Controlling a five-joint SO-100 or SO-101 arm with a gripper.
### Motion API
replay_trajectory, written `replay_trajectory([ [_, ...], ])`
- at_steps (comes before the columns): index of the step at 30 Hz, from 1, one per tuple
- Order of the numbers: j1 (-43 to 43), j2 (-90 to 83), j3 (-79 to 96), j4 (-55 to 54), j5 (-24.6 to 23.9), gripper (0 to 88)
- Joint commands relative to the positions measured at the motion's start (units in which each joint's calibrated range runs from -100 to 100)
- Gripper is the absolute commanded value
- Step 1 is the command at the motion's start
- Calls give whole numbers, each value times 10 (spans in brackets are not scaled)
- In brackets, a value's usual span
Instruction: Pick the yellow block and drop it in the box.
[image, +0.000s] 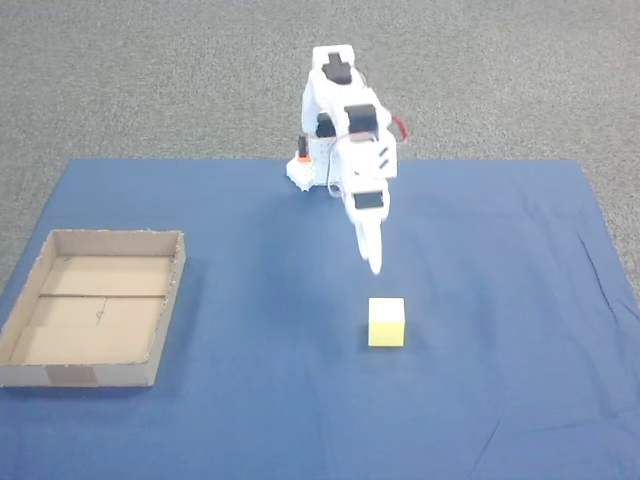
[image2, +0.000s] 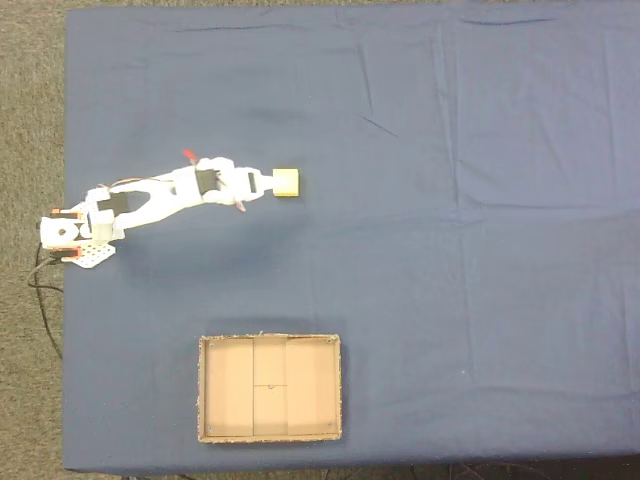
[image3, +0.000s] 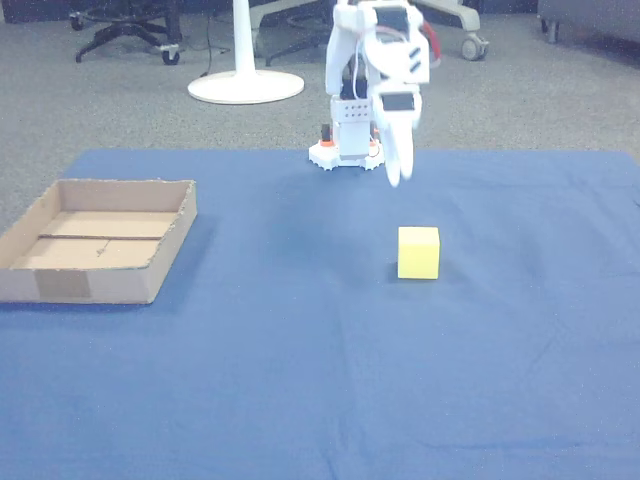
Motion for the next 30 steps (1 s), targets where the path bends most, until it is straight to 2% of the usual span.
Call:
replay_trajectory([
  [1,-12,70,-90,-2,-13,441],
  [14,-23,255,-231,-29,-26,417],
  [22,-18,279,-250,-20,-24,272],
  [30,-19,284,-256,-15,-17,203],
])
